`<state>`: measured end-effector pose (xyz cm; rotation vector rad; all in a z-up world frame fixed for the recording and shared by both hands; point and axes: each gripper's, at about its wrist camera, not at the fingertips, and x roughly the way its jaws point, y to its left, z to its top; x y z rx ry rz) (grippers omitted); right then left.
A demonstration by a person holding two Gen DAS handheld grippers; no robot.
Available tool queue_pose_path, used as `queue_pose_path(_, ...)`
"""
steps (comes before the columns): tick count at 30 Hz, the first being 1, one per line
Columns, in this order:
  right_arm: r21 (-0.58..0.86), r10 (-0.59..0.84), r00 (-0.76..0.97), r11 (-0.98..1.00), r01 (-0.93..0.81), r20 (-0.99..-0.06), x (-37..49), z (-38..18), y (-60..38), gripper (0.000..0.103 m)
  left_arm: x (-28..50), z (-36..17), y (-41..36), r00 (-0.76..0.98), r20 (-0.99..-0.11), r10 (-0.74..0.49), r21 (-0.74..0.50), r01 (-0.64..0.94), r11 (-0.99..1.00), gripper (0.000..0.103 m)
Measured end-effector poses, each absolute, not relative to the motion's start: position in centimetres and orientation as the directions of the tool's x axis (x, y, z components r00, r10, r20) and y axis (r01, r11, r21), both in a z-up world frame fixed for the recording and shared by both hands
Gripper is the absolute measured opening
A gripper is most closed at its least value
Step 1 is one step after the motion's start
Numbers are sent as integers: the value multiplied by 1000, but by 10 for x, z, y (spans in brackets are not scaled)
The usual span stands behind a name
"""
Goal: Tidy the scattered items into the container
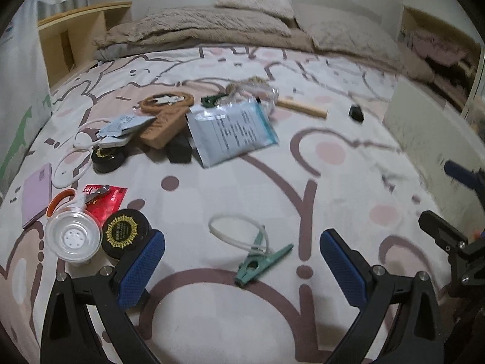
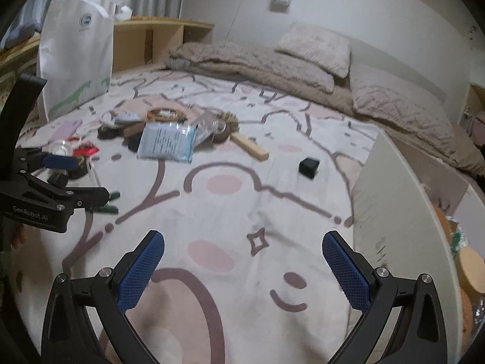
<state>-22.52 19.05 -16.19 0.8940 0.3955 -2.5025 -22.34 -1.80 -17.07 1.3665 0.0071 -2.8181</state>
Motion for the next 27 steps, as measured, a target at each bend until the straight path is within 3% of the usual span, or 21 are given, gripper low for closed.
queue_pose_path(9,-86,-308,-624,-850,519,-718,-232,-181,188,103,-232,-194,-15,-541,-841,28,-43,14,-999,103)
queue_pose_path(19,-27,-294,-511,-847,530,-808,-245,-205,187,103,-228,-204,-6,-560,-828,-31,21,25,-999,103)
queue_pose_path(27,-14,-295,-495,-849,529,-818,-245,-209,188,103,-224,-205,-1,-571,-815,-97,84,50,-995,103)
